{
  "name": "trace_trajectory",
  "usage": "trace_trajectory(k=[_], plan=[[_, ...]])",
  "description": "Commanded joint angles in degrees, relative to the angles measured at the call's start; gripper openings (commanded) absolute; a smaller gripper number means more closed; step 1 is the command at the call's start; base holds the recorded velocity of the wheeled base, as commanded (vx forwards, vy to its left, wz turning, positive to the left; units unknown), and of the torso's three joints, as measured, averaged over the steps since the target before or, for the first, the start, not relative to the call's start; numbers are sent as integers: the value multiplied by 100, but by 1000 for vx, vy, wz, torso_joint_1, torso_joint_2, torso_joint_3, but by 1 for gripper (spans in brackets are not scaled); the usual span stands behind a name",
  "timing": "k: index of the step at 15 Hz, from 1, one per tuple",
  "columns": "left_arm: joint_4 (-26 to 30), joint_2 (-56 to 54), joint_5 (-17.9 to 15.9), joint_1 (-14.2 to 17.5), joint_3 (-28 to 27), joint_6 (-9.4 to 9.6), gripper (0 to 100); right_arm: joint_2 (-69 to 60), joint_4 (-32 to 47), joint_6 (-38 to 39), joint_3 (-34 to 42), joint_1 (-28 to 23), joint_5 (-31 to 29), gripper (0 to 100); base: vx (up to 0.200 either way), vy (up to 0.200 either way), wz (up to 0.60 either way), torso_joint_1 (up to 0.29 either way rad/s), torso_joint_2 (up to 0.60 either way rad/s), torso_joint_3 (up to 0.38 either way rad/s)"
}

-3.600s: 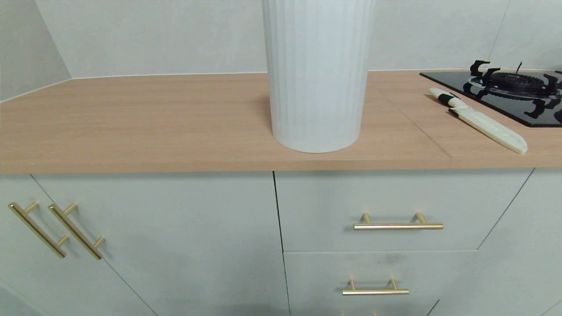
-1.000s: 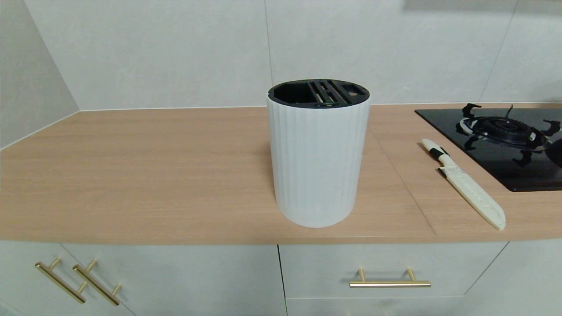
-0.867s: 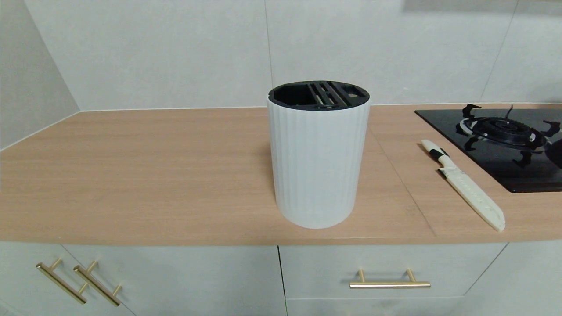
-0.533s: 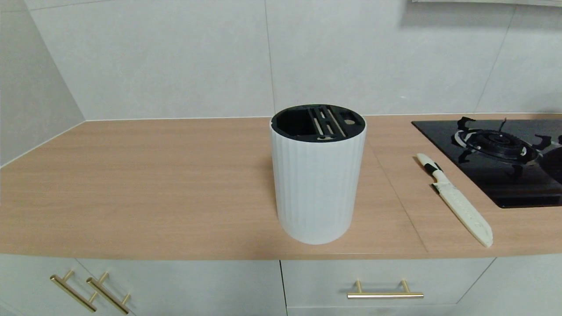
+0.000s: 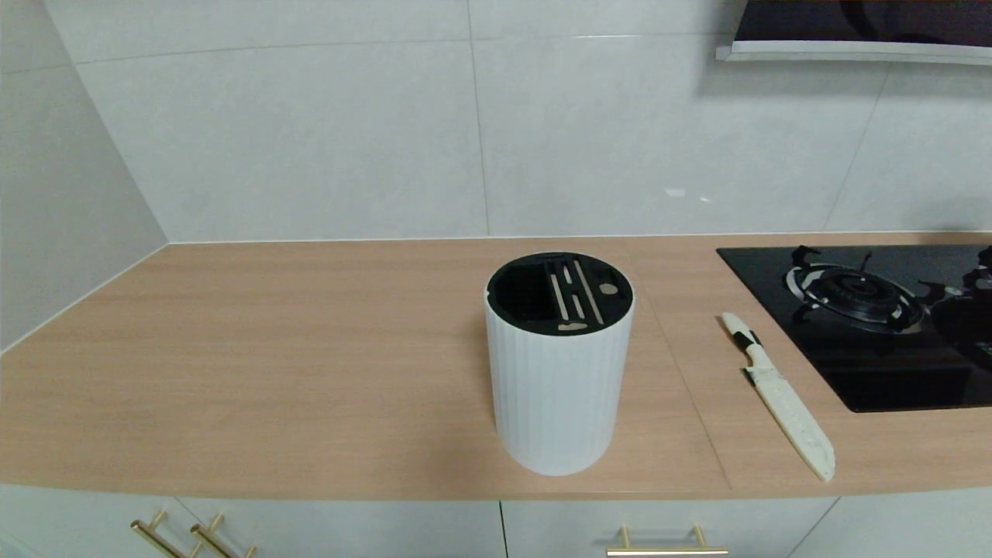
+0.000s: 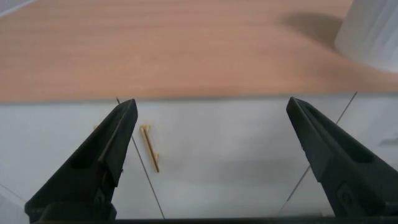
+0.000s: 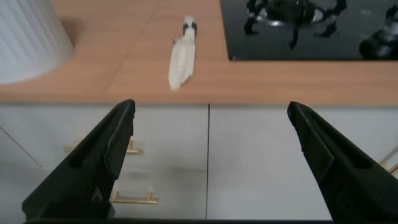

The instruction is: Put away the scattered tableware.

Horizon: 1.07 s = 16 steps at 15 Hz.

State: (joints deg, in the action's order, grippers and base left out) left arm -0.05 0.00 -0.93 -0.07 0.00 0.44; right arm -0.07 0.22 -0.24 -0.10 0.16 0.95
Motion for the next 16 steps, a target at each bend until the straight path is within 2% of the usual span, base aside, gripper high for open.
trace_trajectory(k=[1, 9, 16], plan=[[-4, 0, -4, -1, 0, 0, 100, 7, -4, -2, 1, 2, 2, 100, 0, 0, 0, 246, -540, -295], [-4, 0, 5, -1, 0, 9, 100, 7, -4, -2, 1, 2, 2, 100, 0, 0, 0, 272, -576, -305], [-4, 0, 5, -1, 0, 0, 100, 7, -4, -2, 1, 2, 2, 100, 0, 0, 0, 172, -352, -183]])
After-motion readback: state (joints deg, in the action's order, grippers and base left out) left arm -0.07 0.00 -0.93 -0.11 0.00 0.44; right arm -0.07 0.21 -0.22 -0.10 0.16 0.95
